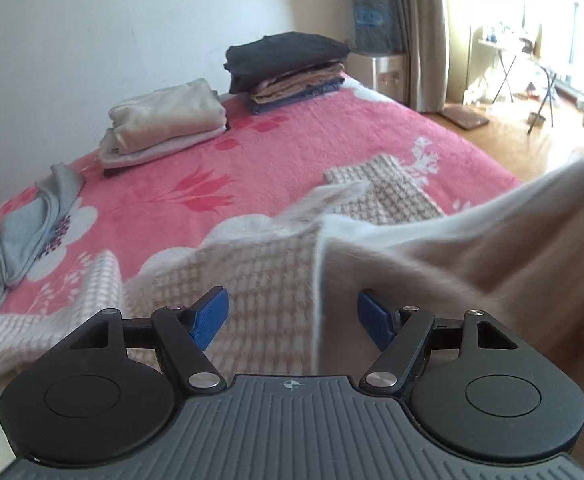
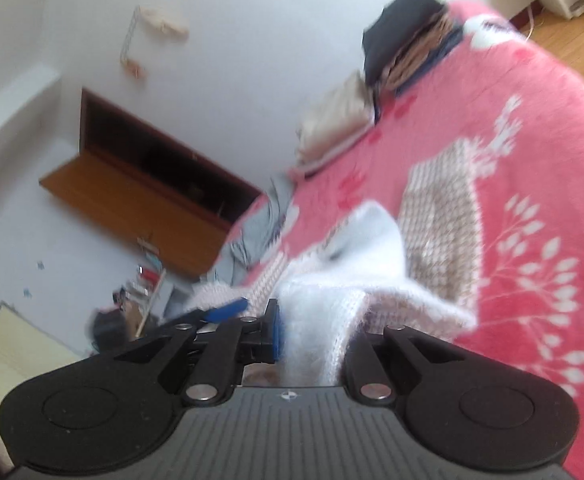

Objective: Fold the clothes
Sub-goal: 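Lift the cardigan high with both grippers and shake it open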

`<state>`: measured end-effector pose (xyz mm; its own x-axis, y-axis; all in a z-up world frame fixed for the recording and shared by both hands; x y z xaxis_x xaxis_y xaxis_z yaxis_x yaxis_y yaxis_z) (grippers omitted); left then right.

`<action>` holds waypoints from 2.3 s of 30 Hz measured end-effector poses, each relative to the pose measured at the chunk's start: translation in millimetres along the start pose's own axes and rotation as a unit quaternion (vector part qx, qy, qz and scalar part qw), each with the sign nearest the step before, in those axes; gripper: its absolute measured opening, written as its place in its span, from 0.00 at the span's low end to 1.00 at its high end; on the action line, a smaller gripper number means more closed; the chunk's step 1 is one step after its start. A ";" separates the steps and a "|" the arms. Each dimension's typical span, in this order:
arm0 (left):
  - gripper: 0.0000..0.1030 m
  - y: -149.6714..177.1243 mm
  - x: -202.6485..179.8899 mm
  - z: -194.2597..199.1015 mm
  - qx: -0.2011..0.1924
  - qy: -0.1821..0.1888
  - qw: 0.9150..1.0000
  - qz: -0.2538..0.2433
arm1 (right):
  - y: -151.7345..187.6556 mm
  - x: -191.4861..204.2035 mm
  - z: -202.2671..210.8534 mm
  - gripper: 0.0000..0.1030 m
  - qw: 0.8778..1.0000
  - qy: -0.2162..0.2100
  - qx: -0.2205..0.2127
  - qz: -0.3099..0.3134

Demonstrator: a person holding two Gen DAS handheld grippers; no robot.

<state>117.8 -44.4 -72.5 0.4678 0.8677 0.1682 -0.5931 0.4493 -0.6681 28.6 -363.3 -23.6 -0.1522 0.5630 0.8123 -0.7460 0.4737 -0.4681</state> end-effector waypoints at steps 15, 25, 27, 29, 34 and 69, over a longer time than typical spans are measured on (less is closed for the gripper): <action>0.21 -1.8 141.9 -24.6 0.061 -0.031 0.966 0.251 | 27.5 -103.6 77.2 0.10 0.988 0.089 -0.059 -0.111; 0.59 -9.3 81.8 -45.5 0.053 -0.050 0.997 0.018 | 24.6 -123.1 65.1 0.10 0.990 0.098 -0.031 -0.099; 0.59 -13.0 61.1 -53.7 0.054 -0.050 0.996 -0.059 | 25.2 -127.4 64.7 0.10 0.989 0.096 -0.031 -0.106; 0.60 -13.9 43.2 -62.8 0.056 -0.035 0.992 -0.107 | 25.0 -129.1 63.8 0.10 0.989 0.098 -0.031 -0.108; 0.67 -17.9 16.5 -84.9 0.052 -0.033 0.982 -0.177 | 23.3 -128.7 61.6 0.11 0.989 0.106 -0.027 -0.103; 0.08 -53.4 174.9 356.0 -0.411 0.049 0.902 0.119 | 15.7 256.1 154.9 0.05 0.744 0.247 -0.380 0.491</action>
<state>-2.0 159.1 250.6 0.4700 0.8781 -0.0893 -0.0166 -0.0924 -0.9956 -122.6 -316.6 231.0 0.0141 0.9816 -0.1906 0.1783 -0.1901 -0.9654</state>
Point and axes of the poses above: each gripper's, at about its wrist camera, not at the fingertips, and z roughly against the way its jaws point, x to its left, y to its underside, the point moved 3 cm from there along -z, roughly the way its jaws point, and after that the axes turned 1 degree about y, right-handed, at the moved point
